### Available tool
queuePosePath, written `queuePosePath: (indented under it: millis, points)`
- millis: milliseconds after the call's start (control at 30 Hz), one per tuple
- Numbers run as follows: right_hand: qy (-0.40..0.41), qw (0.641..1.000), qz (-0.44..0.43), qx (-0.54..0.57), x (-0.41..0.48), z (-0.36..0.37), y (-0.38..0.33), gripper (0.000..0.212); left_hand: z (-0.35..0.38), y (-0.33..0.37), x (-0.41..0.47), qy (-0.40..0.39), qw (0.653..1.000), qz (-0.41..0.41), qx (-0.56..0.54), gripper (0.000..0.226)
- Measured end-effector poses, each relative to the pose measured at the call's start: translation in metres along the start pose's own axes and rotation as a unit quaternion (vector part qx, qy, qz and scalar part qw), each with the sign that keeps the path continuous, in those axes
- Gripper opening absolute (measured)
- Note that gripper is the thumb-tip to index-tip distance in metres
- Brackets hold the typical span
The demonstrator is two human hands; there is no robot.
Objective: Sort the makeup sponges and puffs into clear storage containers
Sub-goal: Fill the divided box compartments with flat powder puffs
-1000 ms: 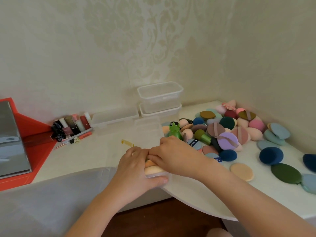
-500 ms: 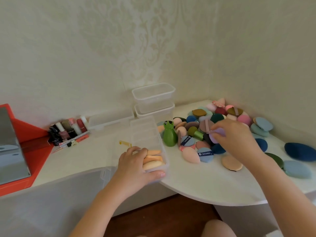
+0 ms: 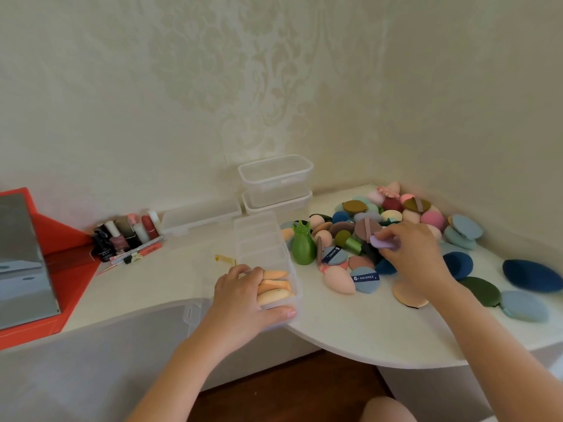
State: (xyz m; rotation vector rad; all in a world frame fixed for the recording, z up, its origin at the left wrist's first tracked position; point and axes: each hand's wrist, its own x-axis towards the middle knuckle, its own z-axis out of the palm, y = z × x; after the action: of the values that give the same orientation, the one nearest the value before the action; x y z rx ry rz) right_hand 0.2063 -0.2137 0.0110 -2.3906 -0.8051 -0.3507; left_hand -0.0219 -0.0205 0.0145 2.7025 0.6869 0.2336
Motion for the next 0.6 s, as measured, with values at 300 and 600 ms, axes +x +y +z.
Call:
queuePosePath:
  millis: [300, 600]
  points:
    - [-0.042, 0.987, 0.042, 0.146, -0.002, -0.007, -0.01, 0.033, -0.002, 0.005, -0.003, 0.003, 1.0, 0.0, 0.001, 0.06]
    - [0.031, 0.975, -0.132, 0.177, -0.017, -0.046, -0.074, 0.039, -0.004, 0.006, -0.003, -0.005, 1.0, -0.007, -0.005, 0.066]
